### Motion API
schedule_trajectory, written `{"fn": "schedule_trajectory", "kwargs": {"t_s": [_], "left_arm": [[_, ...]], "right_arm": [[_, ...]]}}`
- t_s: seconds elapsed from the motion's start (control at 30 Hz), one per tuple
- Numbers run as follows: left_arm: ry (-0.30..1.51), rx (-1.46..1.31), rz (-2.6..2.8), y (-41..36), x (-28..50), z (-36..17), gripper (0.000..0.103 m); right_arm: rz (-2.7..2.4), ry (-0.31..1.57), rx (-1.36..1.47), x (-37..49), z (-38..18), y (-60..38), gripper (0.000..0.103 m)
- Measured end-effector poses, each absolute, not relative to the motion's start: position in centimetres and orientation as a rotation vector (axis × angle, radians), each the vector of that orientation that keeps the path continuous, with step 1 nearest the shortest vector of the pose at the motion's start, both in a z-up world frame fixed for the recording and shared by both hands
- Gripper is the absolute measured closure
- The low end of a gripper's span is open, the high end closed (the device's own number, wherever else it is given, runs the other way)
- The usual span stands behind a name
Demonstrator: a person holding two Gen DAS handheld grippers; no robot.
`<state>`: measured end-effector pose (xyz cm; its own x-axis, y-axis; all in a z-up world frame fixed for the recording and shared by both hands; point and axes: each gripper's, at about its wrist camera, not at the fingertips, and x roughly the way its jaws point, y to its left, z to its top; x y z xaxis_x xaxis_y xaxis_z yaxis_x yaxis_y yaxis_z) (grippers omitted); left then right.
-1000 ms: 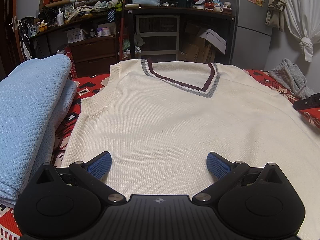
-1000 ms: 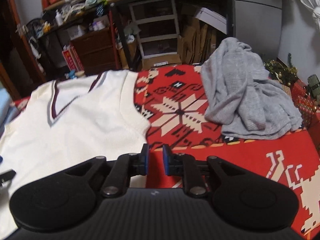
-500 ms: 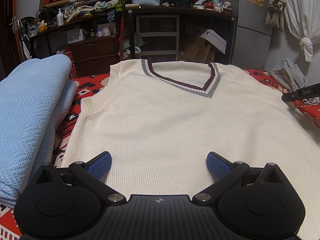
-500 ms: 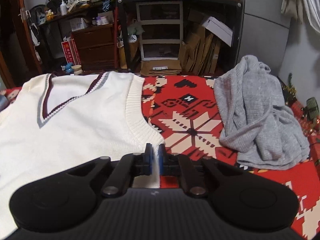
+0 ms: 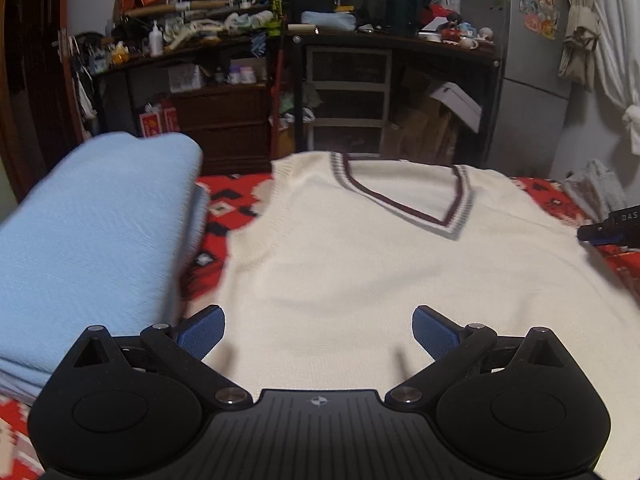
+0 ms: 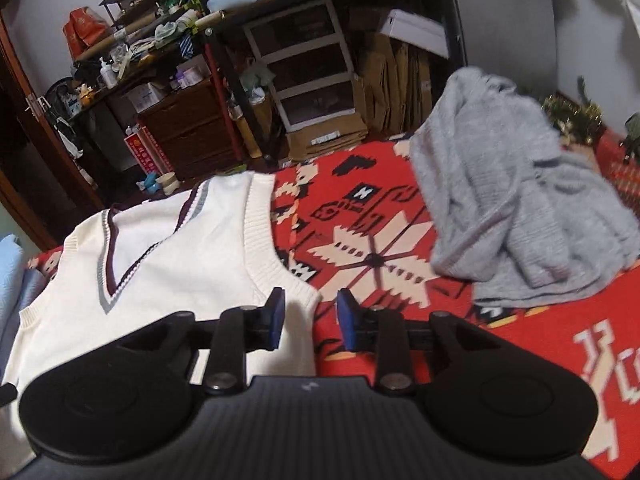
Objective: Fold clothes
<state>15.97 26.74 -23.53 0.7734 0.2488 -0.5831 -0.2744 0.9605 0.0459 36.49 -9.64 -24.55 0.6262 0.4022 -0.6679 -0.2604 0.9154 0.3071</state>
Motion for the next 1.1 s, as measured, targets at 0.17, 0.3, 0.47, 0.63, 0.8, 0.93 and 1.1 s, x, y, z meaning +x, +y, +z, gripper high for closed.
{"fn": "schedule_trajectory", "kwargs": {"t_s": [0.17, 0.3, 0.47, 0.63, 0.8, 0.93, 1.1], "left_arm": [[0.619, -0.045, 0.373, 29.4, 15.4, -23.0, 0.002], [0.604, -0.074, 0.353, 31.0, 14.9, -22.6, 0.002], [0.643, 0.012, 0.375, 31.1, 16.1, -23.4, 0.010], [0.633, 0.081, 0.432, 31.1, 17.5, -23.8, 0.026], [0.626, 0.086, 0.385, 30.4, 18.7, -22.7, 0.050], [0.689, 0.090, 0.326, 29.9, 20.7, -23.4, 0.050], [0.764, 0.030, 0.353, 32.1, 23.2, -25.3, 0.056]], "right_arm": [[0.342, 0.768, 0.033, 35.7, -24.5, -7.3, 0.099], [0.298, 0.707, 0.020, 34.9, -23.6, -8.2, 0.100], [0.272, 0.726, 0.013, 34.9, -24.0, -9.5, 0.099], [0.277, 0.724, 0.121, 34.5, -23.7, -11.5, 0.096], [0.315, 0.730, 0.132, 33.0, -23.3, -12.4, 0.094], [0.354, 0.738, 0.132, 31.7, -23.2, -12.2, 0.093], [0.387, 0.750, 0.139, 30.4, -23.3, -12.1, 0.093]]}}
